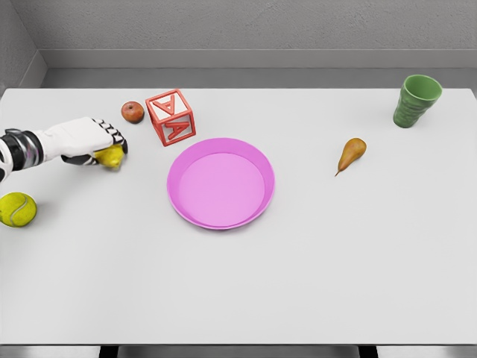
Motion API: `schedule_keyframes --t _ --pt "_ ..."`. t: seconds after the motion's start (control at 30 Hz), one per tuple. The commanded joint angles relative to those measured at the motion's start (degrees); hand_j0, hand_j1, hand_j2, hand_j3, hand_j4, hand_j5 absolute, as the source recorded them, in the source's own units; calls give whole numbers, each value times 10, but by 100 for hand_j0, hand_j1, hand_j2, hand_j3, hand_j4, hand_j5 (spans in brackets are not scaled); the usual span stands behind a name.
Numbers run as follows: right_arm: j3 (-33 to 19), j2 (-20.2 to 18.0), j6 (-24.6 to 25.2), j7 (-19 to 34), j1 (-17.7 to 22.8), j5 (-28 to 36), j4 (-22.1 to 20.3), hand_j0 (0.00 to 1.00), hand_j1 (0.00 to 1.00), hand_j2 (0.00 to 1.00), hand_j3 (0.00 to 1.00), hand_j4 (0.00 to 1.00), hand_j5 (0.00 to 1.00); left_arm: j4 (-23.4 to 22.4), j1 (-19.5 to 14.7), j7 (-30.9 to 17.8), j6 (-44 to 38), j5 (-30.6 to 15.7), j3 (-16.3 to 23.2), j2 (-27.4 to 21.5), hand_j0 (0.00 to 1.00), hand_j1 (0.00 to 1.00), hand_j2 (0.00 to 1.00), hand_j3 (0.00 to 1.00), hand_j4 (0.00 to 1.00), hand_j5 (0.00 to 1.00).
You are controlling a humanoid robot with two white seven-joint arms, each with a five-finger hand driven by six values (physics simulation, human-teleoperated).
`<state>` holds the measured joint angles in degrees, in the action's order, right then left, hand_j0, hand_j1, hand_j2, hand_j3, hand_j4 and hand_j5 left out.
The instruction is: Put the lemon on the plate with left arm
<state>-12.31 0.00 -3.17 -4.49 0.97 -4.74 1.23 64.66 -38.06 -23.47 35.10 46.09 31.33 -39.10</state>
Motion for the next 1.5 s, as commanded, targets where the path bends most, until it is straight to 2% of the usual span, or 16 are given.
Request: schedule_keyframes --t 0.0,0.37,0.47,0.57,0.63,0.9,1.47 --pt "0 0 0 0 0 0 0 100 100 100 100 100 100 2 0 1 -1 -6 -3 -1 51 51 51 51 51 51" --pt "0 0 0 0 0 0 0 100 100 100 100 100 100 6 1 2 -1 -49 -7 1 51 51 51 51 51 51" --pt "0 0 0 0 0 0 0 100 100 100 100 100 100 29 4 2 -1 -54 -7 3 51 51 51 51 51 51" --pt "0 0 0 0 0 0 0 100 100 100 100 100 100 31 3 2 -1 -55 -7 5 51 51 51 51 51 51" --pt "0 0 0 0 0 0 0 100 100 100 100 100 100 52 4 3 -1 -56 -7 6 51 51 51 51 51 51" --pt "0 0 0 0 0 0 0 100 100 100 100 100 100 72 1 1 -1 -55 -2 46 52 52 52 52 52 52" --pt "0 0 0 0 0 0 0 100 100 100 100 100 100 121 2 -1 -1 -50 11 79 53 53 53 53 53 53"
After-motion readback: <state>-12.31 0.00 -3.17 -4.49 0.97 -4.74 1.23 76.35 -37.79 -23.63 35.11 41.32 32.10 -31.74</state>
